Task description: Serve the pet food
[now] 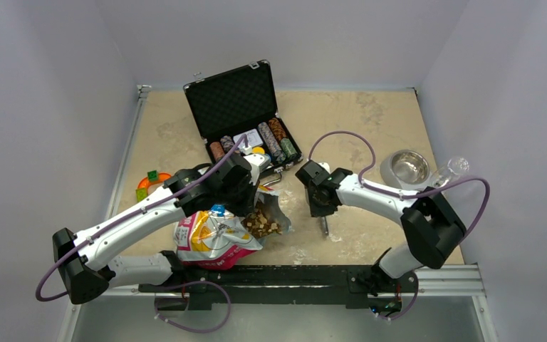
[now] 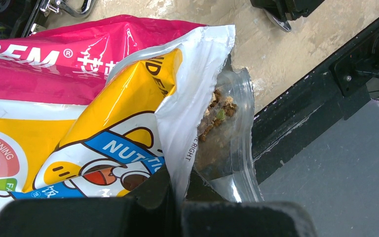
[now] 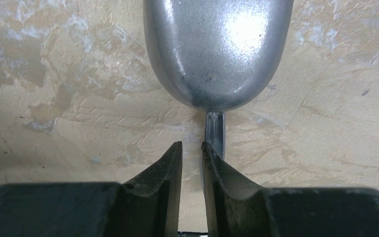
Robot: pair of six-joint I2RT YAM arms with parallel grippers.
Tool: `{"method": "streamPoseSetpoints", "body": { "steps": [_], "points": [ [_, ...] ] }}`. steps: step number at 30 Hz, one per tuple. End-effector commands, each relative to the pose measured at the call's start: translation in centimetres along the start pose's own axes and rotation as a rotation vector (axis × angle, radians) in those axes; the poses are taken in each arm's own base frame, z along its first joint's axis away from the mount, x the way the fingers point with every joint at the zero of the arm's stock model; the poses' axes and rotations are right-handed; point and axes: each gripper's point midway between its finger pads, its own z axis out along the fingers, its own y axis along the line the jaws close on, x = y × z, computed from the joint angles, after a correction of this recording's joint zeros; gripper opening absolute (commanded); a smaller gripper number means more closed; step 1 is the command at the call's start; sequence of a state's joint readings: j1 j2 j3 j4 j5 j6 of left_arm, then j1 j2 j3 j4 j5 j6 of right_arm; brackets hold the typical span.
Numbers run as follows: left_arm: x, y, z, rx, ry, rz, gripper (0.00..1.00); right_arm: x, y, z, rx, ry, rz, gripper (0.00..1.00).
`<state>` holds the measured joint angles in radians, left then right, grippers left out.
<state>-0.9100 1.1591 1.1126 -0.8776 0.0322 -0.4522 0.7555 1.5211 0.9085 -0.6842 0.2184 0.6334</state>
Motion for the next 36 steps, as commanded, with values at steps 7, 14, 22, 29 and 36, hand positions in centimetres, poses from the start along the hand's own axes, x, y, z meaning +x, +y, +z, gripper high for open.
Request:
{"method": "streamPoseSetpoints", "body": {
  "steps": [7, 14, 22, 29, 36],
  "points": [
    [-0.7, -2.0, -1.4, 0.104, -0.034, 0.009, 0.00, 0.5, -0.4, -2.3, 0.005, -0.032, 0.039, 0.32],
    [-0.5, -2.0, -1.4, 0.104, -0.030, 0.007, 0.00, 2.5, -0.7, 0.3, 0.044, 0.043, 0.043, 0.31],
    [-0.3, -1.9, -1.5, 0.102, -0.030, 0.003, 0.00, 2.8, -0.8, 1.8, 0.092, 0.062, 0.053, 0.04],
    [-0.2, -1.7, -1.8, 0.097, -0.031, -0.006, 0.00, 0.7, 7.9, -6.1, -0.818, -0.058, -0.001, 0.00],
    [-0.4, -2.0, -1.9, 0.110, -0.037, -0.016, 0.00, 1.5, 7.2, -5.5, -1.065, -0.003, 0.085, 0.00]
  ]
}}
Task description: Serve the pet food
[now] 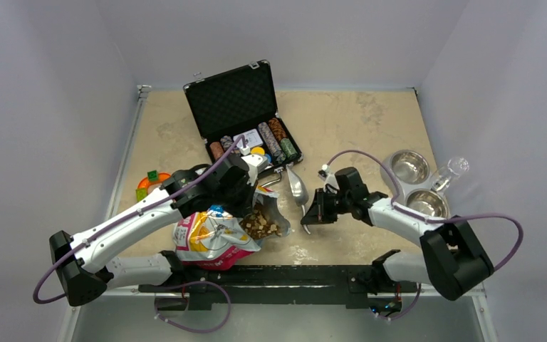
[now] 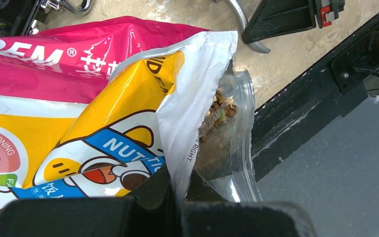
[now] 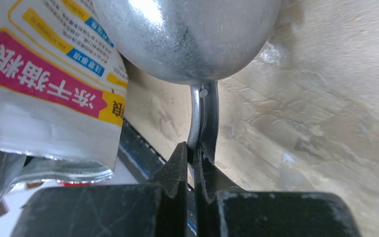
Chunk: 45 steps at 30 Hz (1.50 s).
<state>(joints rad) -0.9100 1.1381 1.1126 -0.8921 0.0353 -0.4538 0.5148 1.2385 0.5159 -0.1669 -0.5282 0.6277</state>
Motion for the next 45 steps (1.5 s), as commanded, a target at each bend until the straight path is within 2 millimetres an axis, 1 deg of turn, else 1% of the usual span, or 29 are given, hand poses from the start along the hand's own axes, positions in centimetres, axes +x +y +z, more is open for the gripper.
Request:
{"method": "streamPoseSetpoints", "body": {
  "steps": [1, 4, 6, 9, 10, 12, 15, 18, 19, 20, 22, 25, 27, 29, 32, 33, 34, 38, 41, 43, 45],
  "points": [
    [-0.6, -2.0, -1.3, 0.104, -0.035, -0.017, 0.00, 0.2, 2.7, 0.2, -0.305, 0.039, -0.033, 0.00],
    [-0.5, -2.1, -1.3, 0.107, -0.032, -0.023, 0.00, 0.9, 1.9, 0.5, -0.372, 0.043, 0.028, 0.00],
    [-0.3, -2.1, -1.3, 0.106, -0.029, -0.029, 0.00, 1.2, 0.7, 0.9, -0.346, 0.036, 0.068, 0.01],
    [-0.2, -2.0, -1.4, 0.109, -0.032, -0.037, 0.00, 1.4, -1.6, 1.4, -0.227, -0.004, 0.093, 0.13],
    [-0.1, -2.0, -1.3, 0.108, -0.031, -0.040, 0.00, 1.4, -1.9, 1.3, -0.206, -0.014, 0.098, 0.19],
    [0.0, -2.0, -1.4, 0.108, -0.032, -0.043, 0.00, 1.3, -2.3, 1.1, -0.169, -0.043, 0.115, 0.24],
    [0.1, -2.0, -1.3, 0.112, -0.029, -0.048, 0.00, 0.4, -3.1, 0.2, -0.071, -0.108, 0.129, 0.33],
    [0.0, -2.3, -1.2, 0.121, -0.026, -0.053, 0.00, 0.1, -2.9, -0.6, -0.042, -0.139, 0.113, 0.44],
    [0.0, -2.3, -1.2, 0.124, -0.026, -0.056, 0.00, -0.1, -2.8, -0.8, -0.031, -0.151, 0.102, 0.46],
    [0.0, -2.4, -1.1, 0.125, -0.023, -0.058, 0.00, -0.5, -2.7, -0.9, -0.021, -0.166, 0.088, 0.46],
    [0.0, -2.5, -1.0, 0.130, -0.023, -0.060, 0.00, -0.7, -3.2, -0.9, 0.026, -0.169, 0.104, 0.47],
    [0.0, -2.6, -1.0, 0.135, -0.017, -0.063, 0.00, -1.1, -3.9, -0.6, 0.104, -0.162, 0.162, 0.48],
    [0.1, -2.6, -1.0, 0.137, -0.016, -0.064, 0.00, -1.0, -3.6, -0.3, 0.127, -0.153, 0.210, 0.48],
    [0.3, -2.5, -1.1, 0.134, -0.013, -0.064, 0.00, -0.9, -2.7, -0.2, 0.120, -0.164, 0.237, 0.49],
    [0.4, -2.3, -1.2, 0.129, -0.018, -0.067, 0.00, -1.2, -2.7, -0.4, 0.140, -0.199, 0.294, 0.50],
    [0.5, -2.3, -1.3, 0.128, -0.021, -0.070, 0.00, -1.6, -2.8, -0.6, 0.157, -0.214, 0.297, 0.49],
    [0.5, -2.3, -1.4, 0.129, -0.022, -0.072, 0.00, -1.5, -3.3, -0.7, 0.195, -0.212, 0.304, 0.49],
    [0.7, -2.1, -1.6, 0.124, -0.025, -0.070, 0.00, -2.1, -4.0, -1.0, 0.233, -0.207, 0.340, 0.48],
    [0.8, -2.0, -1.9, 0.121, -0.032, -0.069, 0.00, -2.6, -5.0, -1.7, 0.277, -0.228, 0.374, 0.50],
    [0.9, -1.8, -2.0, 0.118, -0.037, -0.070, 0.00, -3.6, -5.7, -2.3, 0.286, -0.263, 0.391, 0.52],
    [1.0, -1.8, -2.2, 0.117, -0.041, -0.072, 0.00, -5.3, -6.5, -3.0, 0.305, -0.290, 0.366, 0.52]
  ]
}}
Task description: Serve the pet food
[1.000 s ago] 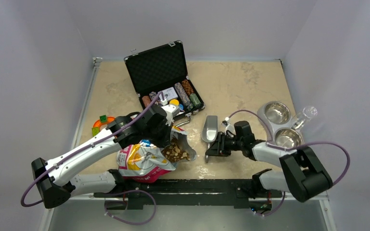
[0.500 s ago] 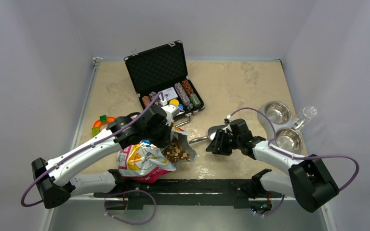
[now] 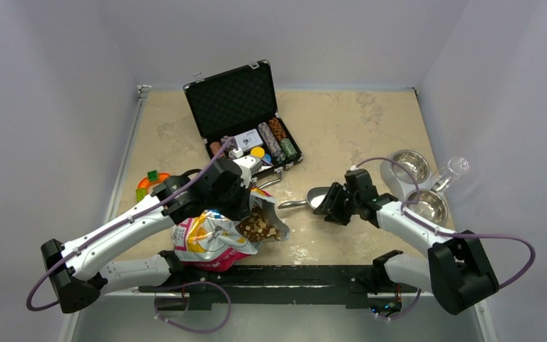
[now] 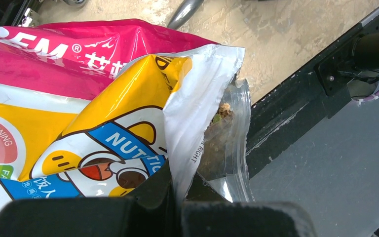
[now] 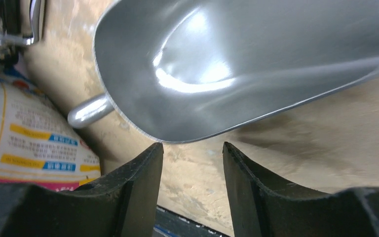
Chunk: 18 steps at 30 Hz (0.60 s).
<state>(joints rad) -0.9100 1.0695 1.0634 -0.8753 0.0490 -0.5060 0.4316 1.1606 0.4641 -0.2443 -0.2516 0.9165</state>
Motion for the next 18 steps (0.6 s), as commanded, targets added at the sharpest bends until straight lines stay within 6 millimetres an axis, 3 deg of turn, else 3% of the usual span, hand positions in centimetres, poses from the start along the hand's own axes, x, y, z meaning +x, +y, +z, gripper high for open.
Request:
{"method": "streamPoseSetpoints", "body": {
  "steps": [1, 6, 9, 14, 18],
  "points": [
    [0.3, -1.5, -1.5, 0.088, -0.012, -0.021, 0.00, -4.8, -0.1, -0.9, 0.045, -0.104, -0.022, 0.52],
    [0.5, -1.4, -2.0, 0.084, -0.014, -0.021, 0.00, -9.5, 2.3, -1.8, 0.055, -0.141, -0.148, 0.54],
    [0.6, -1.2, -2.1, 0.079, -0.016, -0.021, 0.00, -10.6, 2.1, -2.6, 0.117, -0.151, -0.173, 0.54],
    [0.9, -1.0, -2.0, 0.076, -0.016, -0.022, 0.00, -9.1, 0.5, -4.4, 0.174, -0.165, -0.125, 0.54],
    [0.7, -1.2, -1.7, 0.078, -0.014, -0.016, 0.00, -6.0, 3.2, -4.9, -0.065, -0.164, -0.053, 0.64]
  ]
}}
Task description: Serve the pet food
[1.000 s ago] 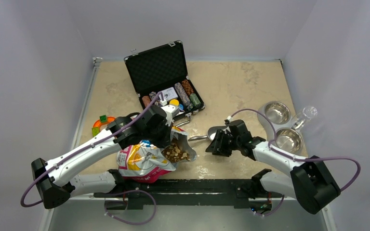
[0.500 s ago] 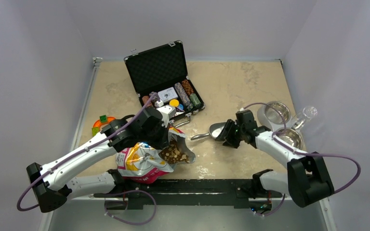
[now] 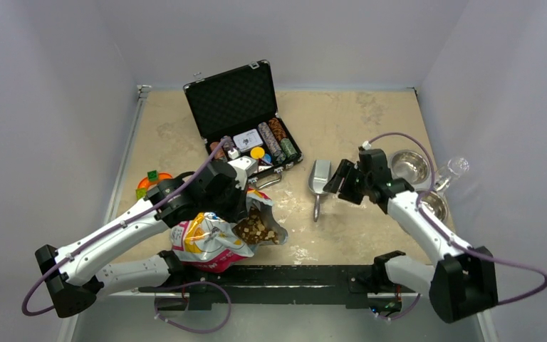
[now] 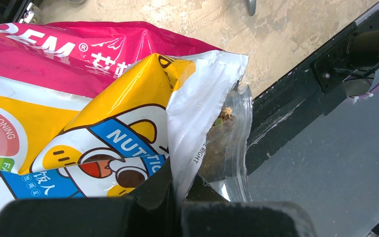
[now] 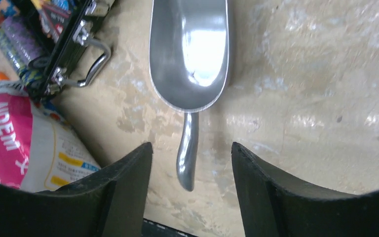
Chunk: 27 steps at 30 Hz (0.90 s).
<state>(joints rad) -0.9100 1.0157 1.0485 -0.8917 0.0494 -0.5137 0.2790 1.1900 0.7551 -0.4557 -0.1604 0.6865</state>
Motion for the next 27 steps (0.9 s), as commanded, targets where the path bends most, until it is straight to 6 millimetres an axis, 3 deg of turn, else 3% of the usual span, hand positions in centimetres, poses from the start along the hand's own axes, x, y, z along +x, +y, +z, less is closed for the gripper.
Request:
{"method": "streamPoseSetpoints", "body": {
  "steps": [1, 4, 9, 15, 17, 20, 27],
  "points": [
    [0.2, -1.4, -0.7, 0.069, 0.008, -0.008, 0.00, 2.8, 2.1, -1.3, -0.190, 0.001, 0.118, 0.65],
    [-0.1, -1.7, -0.5, 0.078, 0.022, 0.001, 0.00, 3.0, 3.3, -1.2, -0.299, -0.063, 0.202, 0.74],
    [-0.5, -2.2, -0.4, 0.091, 0.034, 0.009, 0.00, 3.1, 0.9, 0.9, -0.216, -0.086, 0.206, 0.75],
    [-0.5, -2.2, -0.7, 0.089, 0.036, 0.016, 0.00, 5.8, 0.0, 3.9, -0.247, 0.014, 0.194, 0.72],
    [-0.4, -2.1, -0.8, 0.086, 0.038, 0.017, 0.00, 6.0, 0.9, 4.1, -0.346, 0.000, 0.184, 0.65],
    [-0.3, -2.1, -0.8, 0.084, 0.038, 0.017, 0.00, 6.4, 0.8, 4.1, -0.404, -0.039, 0.214, 0.58],
    [-0.5, -2.4, -0.4, 0.094, 0.043, 0.011, 0.00, 6.7, -1.3, 3.7, -0.441, -0.166, 0.388, 0.60]
  ]
}}
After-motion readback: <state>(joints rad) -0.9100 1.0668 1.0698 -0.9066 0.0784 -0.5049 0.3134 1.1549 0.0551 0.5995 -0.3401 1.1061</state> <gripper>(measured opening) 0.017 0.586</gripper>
